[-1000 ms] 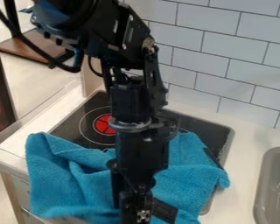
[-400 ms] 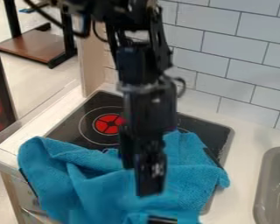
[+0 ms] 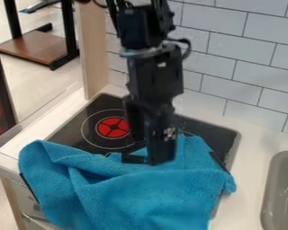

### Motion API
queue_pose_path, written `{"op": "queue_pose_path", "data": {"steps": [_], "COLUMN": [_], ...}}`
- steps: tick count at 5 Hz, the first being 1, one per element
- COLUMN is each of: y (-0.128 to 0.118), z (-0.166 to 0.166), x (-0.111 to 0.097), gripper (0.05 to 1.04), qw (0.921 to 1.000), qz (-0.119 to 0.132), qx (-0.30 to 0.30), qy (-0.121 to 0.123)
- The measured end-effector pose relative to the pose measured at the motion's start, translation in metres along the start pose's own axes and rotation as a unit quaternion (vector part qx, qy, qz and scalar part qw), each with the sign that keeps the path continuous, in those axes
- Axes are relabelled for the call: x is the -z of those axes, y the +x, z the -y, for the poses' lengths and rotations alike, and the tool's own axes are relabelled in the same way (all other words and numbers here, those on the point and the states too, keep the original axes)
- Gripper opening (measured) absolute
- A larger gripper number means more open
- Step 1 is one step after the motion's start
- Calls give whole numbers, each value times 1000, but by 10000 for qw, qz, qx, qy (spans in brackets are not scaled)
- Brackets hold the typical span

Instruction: Fold the cloth from top left to bottom right

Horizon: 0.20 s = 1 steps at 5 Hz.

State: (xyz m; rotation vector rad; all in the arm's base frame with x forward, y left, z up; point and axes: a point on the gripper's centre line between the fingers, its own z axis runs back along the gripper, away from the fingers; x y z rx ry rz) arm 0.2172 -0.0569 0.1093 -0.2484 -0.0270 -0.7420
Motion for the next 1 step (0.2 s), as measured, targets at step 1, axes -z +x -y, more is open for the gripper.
{"op": "queue_pose_path", "data": {"steps": [1], "y": [-1], "z": [-2], "x": [-1], "gripper": [998], "qw": [10000], "qz": [-42], "qx": [-3], "qy": [66]}}
